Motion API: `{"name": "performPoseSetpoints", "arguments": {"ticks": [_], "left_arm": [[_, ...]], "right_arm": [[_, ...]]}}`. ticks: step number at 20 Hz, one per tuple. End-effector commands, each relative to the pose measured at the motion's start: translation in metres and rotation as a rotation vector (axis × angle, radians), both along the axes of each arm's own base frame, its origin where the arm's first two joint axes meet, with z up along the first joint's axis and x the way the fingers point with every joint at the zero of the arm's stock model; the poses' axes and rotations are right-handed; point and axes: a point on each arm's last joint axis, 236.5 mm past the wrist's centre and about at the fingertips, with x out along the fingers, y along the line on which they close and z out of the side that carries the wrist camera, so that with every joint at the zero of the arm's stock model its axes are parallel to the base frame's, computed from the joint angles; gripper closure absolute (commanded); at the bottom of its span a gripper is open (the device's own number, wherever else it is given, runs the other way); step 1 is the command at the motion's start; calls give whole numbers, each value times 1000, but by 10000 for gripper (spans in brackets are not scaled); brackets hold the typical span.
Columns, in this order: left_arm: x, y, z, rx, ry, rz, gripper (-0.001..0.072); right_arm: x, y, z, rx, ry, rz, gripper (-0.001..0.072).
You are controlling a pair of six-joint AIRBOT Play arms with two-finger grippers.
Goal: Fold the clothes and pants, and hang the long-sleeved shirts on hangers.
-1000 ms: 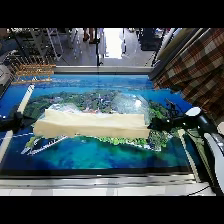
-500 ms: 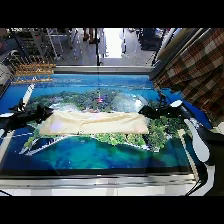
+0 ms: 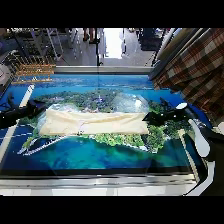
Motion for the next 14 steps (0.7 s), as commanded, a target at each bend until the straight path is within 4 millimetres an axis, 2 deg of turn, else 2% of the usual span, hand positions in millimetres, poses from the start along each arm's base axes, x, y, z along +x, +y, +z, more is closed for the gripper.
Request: {"name": "performPoseSetpoints", "arguments": {"ticks": [1, 2, 3, 4, 5, 7, 8, 9, 11, 12, 13, 14], "left_arm": [[-25, -35, -24, 172, 36, -203, 402], [-35, -47, -37, 231, 67, -275, 469], [-45, -57, -48, 282, 105, -334, 559], [-52, -66, -56, 321, 142, -370, 625], [-59, -74, -62, 357, 172, -403, 705], [-74, -100, -67, 379, 214, -491, 703], [-82, -118, -69, 388, 220, -547, 703], [-87, -132, -72, 409, 227, -587, 703], [-98, -167, -79, 426, 225, -674, 704], [-101, -181, -86, 443, 225, -704, 704], [-103, -190, -95, 470, 240, -713, 704], [-102, -193, -105, 504, 264, -701, 704]], "right_arm": [[-4, 33, -16, 27, 7, 62, 279], [-9, 38, -19, 12, 13, 96, 530], [-19, 36, -19, -17, 28, 142, 691], [-30, 24, -18, -81, 54, 178, 698], [-39, 0, -17, -189, 84, 184, 698], [-53, -74, 4, -484, 128, 121, 699], [-63, -108, 26, -595, 132, 95, 699], [-71, -129, 50, -652, 120, 70, 700], [-77, -144, 99, -679, 49, 0, 700], [-77, -139, 122, -670, 5, -29, 700], [-74, -120, 143, -628, -46, -27, 700], [-70, -90, 165, -563, -105, -15, 700]]}}
